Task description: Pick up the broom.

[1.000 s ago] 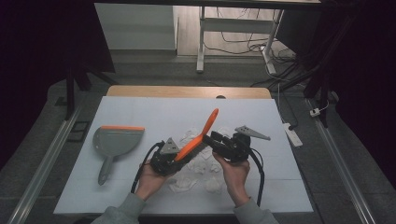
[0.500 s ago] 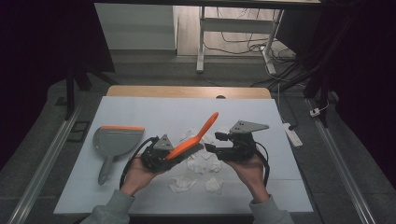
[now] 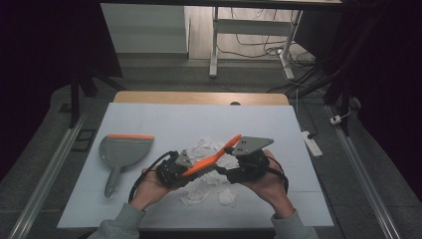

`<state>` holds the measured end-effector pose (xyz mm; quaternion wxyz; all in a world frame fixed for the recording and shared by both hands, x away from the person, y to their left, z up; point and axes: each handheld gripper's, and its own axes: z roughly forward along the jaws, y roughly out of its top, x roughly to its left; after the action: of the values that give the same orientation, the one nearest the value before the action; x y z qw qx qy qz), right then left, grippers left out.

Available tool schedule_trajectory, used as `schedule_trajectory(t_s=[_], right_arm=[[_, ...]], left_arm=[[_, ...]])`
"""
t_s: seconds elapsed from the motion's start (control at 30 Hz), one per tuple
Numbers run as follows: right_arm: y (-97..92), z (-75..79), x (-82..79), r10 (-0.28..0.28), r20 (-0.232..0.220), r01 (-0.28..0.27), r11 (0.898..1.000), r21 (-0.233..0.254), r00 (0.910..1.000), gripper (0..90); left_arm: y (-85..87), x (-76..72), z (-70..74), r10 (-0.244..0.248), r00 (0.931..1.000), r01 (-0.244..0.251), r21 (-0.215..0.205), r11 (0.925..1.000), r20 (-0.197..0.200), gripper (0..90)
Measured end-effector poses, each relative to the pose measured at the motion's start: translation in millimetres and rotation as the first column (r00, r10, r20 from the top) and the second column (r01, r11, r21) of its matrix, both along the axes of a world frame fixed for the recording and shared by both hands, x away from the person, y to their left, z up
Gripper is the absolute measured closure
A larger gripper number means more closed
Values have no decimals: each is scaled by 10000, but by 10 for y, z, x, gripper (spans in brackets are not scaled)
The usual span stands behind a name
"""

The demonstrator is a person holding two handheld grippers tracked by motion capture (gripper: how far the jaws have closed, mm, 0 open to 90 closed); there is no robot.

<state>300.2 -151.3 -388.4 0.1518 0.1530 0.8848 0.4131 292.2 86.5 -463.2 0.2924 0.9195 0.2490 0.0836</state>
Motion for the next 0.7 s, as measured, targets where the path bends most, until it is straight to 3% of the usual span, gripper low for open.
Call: schedule_trajectory(t_s=[0.17, 0.27, 0.47, 0.57, 0.7], right_arm=[[108, -72, -30, 563, 116, -549, 9936, -992, 9983, 355], [171, -147, -38, 890, -33, -884, 9830, -1607, 9960, 355], [252, -300, -2, 1243, -515, -1335, 9564, -2599, 9909, 364], [280, -372, 12, 1251, -879, -1460, 9428, -2996, 9882, 418], [316, -440, 18, 1479, -773, -1657, 9226, -3485, 9860, 512]], left_arm=[[-102, -47, -18, -472, 9988, 467, 532, 9975, 89, 801], [-212, -116, -21, -847, 9959, 805, 1144, 9902, 322, 801], [-259, -142, -35, -1136, 9932, 1094, 1269, 9859, 266, 801], [-275, -160, -34, -1344, 9905, 1294, 1296, 9831, 302, 801], [-289, -175, -35, -1481, 9886, 1432, 1296, 9812, 282, 801]])
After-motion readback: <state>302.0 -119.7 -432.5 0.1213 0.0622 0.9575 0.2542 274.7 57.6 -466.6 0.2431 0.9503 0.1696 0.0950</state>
